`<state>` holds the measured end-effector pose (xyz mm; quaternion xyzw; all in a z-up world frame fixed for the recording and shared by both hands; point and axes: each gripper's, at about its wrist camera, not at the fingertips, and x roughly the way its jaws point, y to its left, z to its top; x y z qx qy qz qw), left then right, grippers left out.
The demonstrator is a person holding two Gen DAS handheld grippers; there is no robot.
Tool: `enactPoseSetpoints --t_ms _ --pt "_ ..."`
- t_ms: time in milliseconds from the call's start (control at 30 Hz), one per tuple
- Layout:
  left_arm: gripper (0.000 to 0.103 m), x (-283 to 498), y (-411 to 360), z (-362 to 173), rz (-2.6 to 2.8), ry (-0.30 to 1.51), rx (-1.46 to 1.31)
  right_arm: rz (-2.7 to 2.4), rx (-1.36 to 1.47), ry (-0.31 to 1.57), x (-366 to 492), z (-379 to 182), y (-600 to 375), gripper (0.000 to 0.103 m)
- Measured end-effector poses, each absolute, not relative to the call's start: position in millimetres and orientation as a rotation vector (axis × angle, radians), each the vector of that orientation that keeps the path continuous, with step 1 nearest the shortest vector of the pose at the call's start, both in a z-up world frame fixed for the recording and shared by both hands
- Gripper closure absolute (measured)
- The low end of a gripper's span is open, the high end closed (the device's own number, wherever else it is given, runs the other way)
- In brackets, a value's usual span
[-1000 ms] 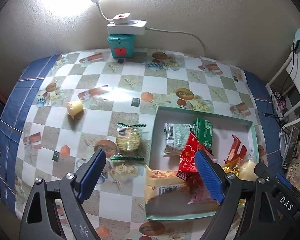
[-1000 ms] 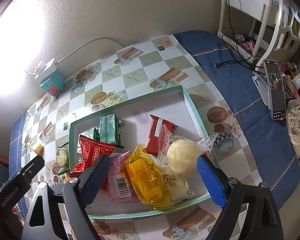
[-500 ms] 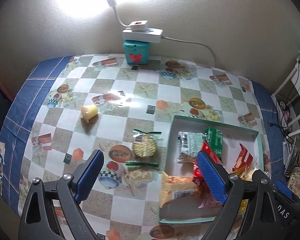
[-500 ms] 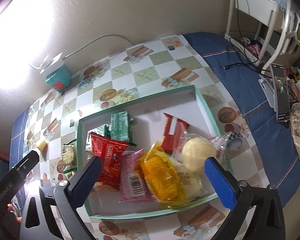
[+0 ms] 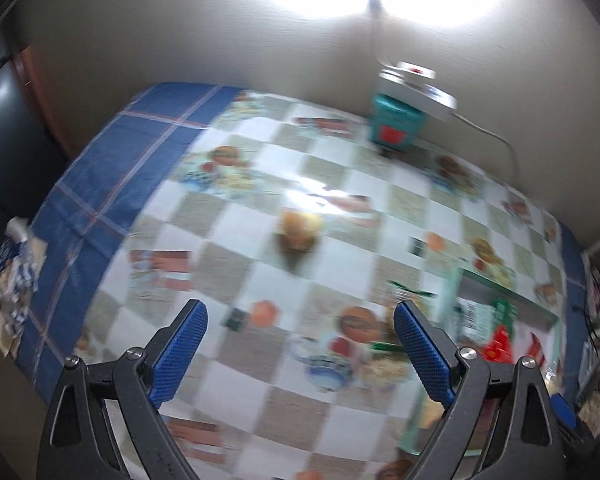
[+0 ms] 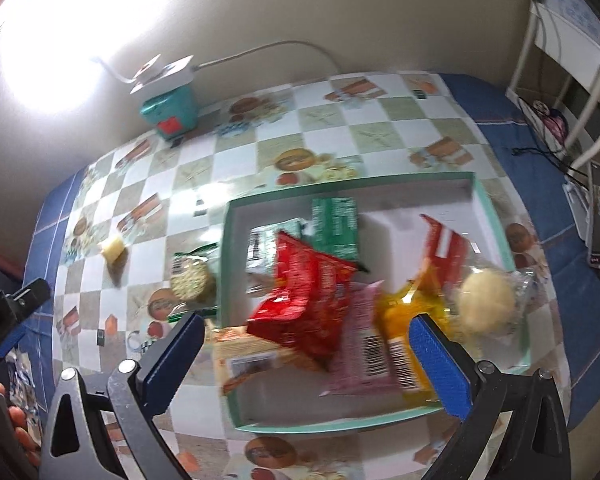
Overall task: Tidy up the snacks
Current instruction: 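Withdraw both open tools from the tray toward the remaining snacks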
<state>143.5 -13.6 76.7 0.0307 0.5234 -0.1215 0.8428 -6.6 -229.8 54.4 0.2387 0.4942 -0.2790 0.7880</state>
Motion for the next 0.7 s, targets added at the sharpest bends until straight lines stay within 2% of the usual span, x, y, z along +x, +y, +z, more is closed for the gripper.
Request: enactPoseSetpoints --t_ms 367,700 --pt "0.008 182.7 72.6 64.3 -0.103 1.129 -0.060 -0.530 0.486 1.030 32.4 49.6 -184.4 0.000" --pt "0.008 202.4 94.3 52.7 -0.110 1.099 -0.188 -0.458 0.477 1.002 63.2 38.9 -165.8 0.000"
